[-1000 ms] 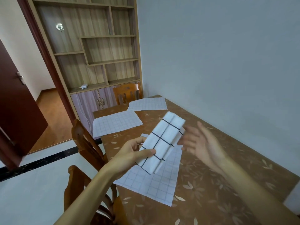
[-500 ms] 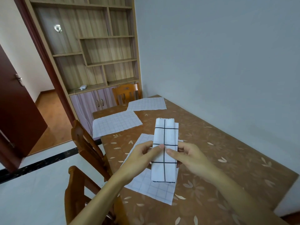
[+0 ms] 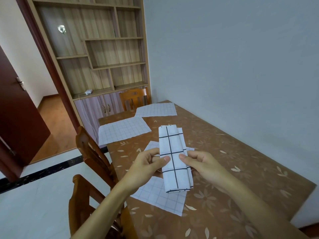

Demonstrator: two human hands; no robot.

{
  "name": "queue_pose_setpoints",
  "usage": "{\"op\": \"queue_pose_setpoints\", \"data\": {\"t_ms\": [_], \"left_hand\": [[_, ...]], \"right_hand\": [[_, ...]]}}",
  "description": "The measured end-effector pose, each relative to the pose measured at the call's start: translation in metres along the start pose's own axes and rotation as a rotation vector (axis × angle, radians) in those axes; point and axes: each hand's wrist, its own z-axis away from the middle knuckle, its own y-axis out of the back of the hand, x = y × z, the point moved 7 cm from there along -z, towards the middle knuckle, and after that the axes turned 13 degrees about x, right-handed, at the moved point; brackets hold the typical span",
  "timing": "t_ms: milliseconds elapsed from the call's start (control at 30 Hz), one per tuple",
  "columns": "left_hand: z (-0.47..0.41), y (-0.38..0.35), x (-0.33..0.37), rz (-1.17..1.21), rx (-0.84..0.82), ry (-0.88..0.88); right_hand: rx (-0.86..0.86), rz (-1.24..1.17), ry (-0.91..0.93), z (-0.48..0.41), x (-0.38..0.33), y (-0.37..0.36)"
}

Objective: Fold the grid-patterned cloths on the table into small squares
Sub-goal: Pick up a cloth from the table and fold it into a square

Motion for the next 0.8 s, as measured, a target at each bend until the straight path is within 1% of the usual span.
{"op": "queue_pose_setpoints", "data": {"t_ms": [167,333,400,600,733,800], "left_hand": [[-0.001,-0.001,0.000,-0.043,0.007,0.020],[-0.002,0.001,0.002,-0.072,0.003,-0.003],[-0.002,0.001,0.002,-0.042,-0.015,-0.009],[-0.005,-0.001,0.000,0.146,-0.009,0.023],[-0.007,-0.006,-0.008,0.188,0.017,0.080],[-0.008,-0.008,-0.014,0.144,0.053,0.070]], "right_hand": [[-0.006,-0.016,0.013,0.002,0.002,0.000],[0.015,-0.045,0.012,0.000,0.001,0.005],[0.031,-0.087,-0.002,0.000,0.001,0.008],[0.045,-0.305,-0.069,-0.003,0.009,0.008],[0.039,-0.321,-0.067,-0.001,0.015,0.010],[0.056,-0.330,-0.090,0.000,0.021,0.013]]}}
